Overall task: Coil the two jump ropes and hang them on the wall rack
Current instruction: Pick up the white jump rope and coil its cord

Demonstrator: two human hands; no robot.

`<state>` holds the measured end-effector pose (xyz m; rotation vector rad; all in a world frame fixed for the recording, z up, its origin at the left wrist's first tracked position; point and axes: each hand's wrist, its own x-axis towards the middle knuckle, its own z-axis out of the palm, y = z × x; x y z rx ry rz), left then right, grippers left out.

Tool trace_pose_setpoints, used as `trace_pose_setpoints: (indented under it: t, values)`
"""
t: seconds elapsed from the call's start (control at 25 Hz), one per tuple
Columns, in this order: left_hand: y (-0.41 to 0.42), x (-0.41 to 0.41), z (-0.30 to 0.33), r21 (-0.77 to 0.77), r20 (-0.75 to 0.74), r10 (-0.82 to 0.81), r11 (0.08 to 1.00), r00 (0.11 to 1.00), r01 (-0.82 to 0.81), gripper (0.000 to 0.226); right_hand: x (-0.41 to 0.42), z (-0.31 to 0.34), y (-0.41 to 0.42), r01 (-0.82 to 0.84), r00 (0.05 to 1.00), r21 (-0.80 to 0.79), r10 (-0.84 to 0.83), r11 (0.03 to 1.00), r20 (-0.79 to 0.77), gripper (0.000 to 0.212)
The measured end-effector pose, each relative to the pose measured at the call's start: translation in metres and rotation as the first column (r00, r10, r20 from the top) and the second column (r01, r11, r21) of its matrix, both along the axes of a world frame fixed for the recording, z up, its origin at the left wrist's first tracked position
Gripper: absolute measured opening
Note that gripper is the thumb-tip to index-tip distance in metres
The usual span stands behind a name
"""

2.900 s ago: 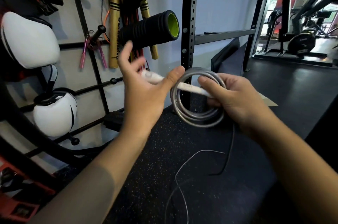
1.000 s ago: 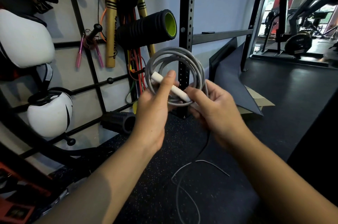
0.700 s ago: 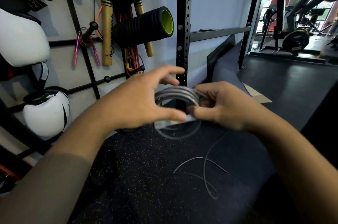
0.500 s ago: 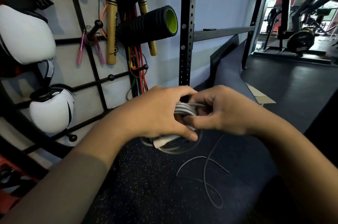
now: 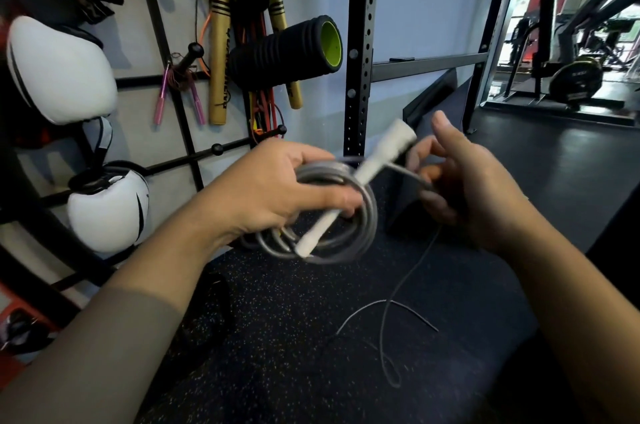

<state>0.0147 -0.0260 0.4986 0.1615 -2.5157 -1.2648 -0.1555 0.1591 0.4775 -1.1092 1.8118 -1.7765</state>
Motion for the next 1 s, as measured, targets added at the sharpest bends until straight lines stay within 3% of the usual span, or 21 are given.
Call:
trace_pose_setpoints:
  t: [0.08,0.24,0.36,0.44,0.52,0.6,0.68,0.72,0.8,0.84,0.88,0.96,1.0]
  values:
    - [-0.002,-0.003,-0.005,0.334,-0.162,0.017,0.942,0.987,0.038,0.017,-0.004,-0.006,-0.002,0.038,0.999,-0.030,-0.037,0.999,0.023,0.058]
    - [0.019,-0.027,-0.022,0.695,-0.348,0.256,0.716,0.902,0.065,0.035,0.023,-0.020,-0.020,-0.005,0.996,0.015,0.006,1.000,-0.087,0.073]
    - [0.042,-0.042,-0.039,0.819,-0.321,0.492,0.573,0.809,-0.023,0.037,0.052,-0.028,-0.033,-0.037,0.997,-0.178,0.025,0.983,-0.067,0.044]
    - [0.051,-0.046,-0.048,0.837,-0.314,0.554,0.545,0.771,-0.050,0.034,0.062,-0.031,-0.038,-0.010,0.998,-0.307,-0.008,0.952,-0.055,0.022]
    - [0.052,-0.047,-0.051,0.820,-0.310,0.542,0.568,0.781,-0.069,0.039,0.061,-0.032,-0.040,0.004,0.999,-0.325,-0.021,0.946,-0.050,0.013]
    - [0.046,-0.047,-0.051,0.759,-0.319,0.536,0.638,0.782,-0.128,0.054,0.054,-0.026,-0.035,0.011,0.996,-0.274,-0.035,0.962,-0.084,0.014]
    - [0.043,-0.042,-0.046,0.618,-0.396,0.610,0.730,0.686,-0.292,0.079,0.042,-0.014,-0.027,0.013,0.985,-0.179,-0.044,0.984,-0.168,0.023]
    - [0.043,-0.037,-0.041,0.497,-0.485,0.633,0.767,0.604,-0.405,0.089,0.037,-0.008,-0.023,0.005,0.975,-0.122,-0.032,0.993,-0.218,0.030]
    - [0.045,-0.026,-0.030,0.138,-0.713,0.487,0.803,0.504,-0.580,0.100,0.029,0.000,-0.014,-0.019,0.947,-0.001,0.018,1.000,-0.320,0.039]
    - [0.046,-0.022,-0.022,-0.062,-0.753,0.366,0.788,0.547,-0.613,0.103,0.027,0.002,-0.011,-0.028,0.930,0.052,0.045,0.998,-0.366,0.040]
    - [0.045,-0.018,-0.012,-0.233,-0.701,0.271,0.786,0.659,-0.572,0.106,0.027,0.003,-0.009,-0.039,0.916,0.090,0.071,0.995,-0.394,0.038]
    - [0.040,-0.013,0.004,-0.378,-0.342,0.157,0.879,0.926,-0.289,0.117,0.027,0.005,-0.008,-0.081,0.915,0.113,0.119,0.990,-0.386,0.035]
    - [0.037,-0.011,0.008,-0.343,-0.144,0.098,0.928,0.985,-0.142,0.121,0.027,0.005,-0.008,-0.112,0.919,0.114,0.147,0.987,-0.367,0.036]
